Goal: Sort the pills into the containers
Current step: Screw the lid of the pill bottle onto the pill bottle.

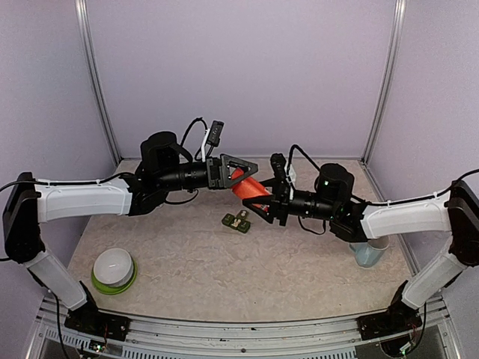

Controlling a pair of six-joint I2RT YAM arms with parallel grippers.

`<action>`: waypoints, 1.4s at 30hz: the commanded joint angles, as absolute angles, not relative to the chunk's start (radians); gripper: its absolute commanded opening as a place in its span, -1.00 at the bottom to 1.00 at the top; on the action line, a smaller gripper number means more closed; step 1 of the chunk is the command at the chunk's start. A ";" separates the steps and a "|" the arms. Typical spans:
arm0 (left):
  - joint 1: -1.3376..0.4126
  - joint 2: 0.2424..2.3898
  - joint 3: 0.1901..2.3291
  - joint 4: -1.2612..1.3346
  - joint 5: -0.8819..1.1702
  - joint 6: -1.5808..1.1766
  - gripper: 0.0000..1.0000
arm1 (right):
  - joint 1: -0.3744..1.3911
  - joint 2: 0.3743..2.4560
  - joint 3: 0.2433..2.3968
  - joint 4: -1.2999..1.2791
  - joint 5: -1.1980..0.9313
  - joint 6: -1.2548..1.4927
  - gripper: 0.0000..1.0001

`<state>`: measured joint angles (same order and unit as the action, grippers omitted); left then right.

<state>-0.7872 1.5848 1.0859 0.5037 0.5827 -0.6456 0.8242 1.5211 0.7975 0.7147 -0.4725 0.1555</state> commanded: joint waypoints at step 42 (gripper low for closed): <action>-0.787 1.560 1.093 0.499 0.566 -0.612 0.97 | 0.818 1.437 0.799 0.632 -0.370 0.060 -1.00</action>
